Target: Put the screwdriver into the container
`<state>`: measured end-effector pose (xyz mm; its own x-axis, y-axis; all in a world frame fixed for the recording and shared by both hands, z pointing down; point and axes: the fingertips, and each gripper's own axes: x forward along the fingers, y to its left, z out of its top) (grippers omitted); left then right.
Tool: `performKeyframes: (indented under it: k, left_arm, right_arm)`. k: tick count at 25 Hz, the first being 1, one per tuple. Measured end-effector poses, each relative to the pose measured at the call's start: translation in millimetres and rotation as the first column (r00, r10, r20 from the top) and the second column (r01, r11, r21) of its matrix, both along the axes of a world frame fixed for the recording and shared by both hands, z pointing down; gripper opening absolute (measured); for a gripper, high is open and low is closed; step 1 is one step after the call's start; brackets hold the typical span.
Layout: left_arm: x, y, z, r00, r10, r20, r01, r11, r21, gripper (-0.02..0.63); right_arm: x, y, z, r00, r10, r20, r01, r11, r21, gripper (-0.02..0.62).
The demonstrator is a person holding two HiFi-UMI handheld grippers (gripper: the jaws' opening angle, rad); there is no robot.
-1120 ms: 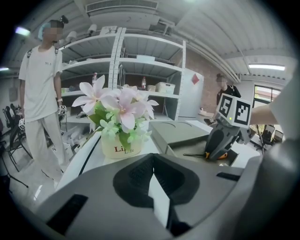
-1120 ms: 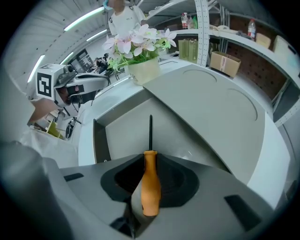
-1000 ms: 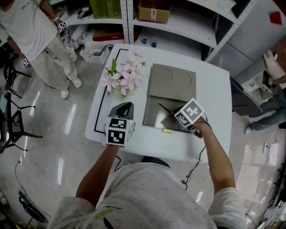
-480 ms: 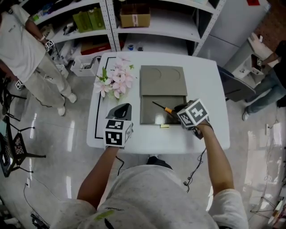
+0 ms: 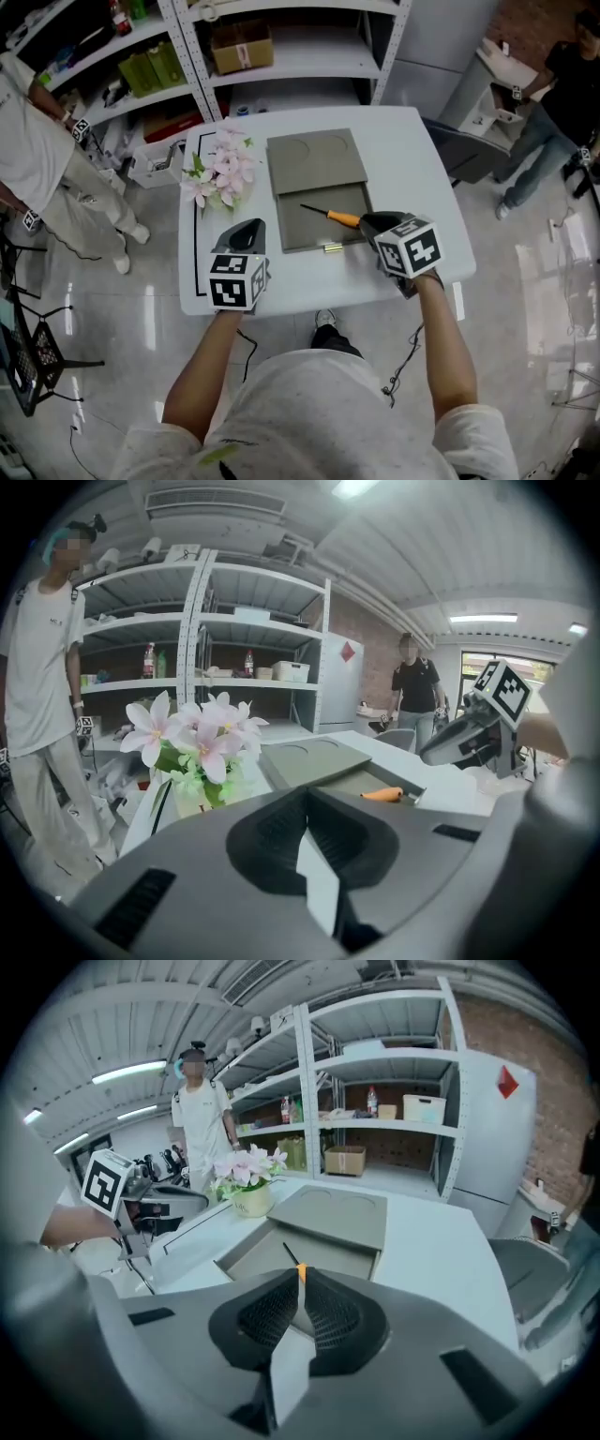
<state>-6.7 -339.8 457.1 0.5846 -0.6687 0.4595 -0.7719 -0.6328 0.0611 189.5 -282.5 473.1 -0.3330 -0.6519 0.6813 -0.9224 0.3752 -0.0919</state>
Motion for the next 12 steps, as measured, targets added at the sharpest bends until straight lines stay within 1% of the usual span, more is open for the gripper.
performKeyframes:
  k: [3,7,12]
  left_arm:
    - [-0.2,7.8,-2.6,1.000,0.015,-0.007,-0.015,1.000,0.005,0.003]
    - [3.2,19.9,-5.7,0.999,0.044,-0.011,-0.044,0.999,0.012,0.003]
    - [6.0,35.3,-7.6,0.997,0.074,-0.013,-0.074,0.997,0.015,0.003]
  right_arm:
    - [2.6,12.4,-15.6,0.998,0.064,0.014,-0.065,0.995,0.082,0.011]
    - [6.4,30.2,-33.0,0.989,0.143,0.041,-0.148,0.973,0.179,0.003]
    - [11.7,51.8,-42.6,0.974,0.214,0.081,-0.227,0.947,0.229,0.003]
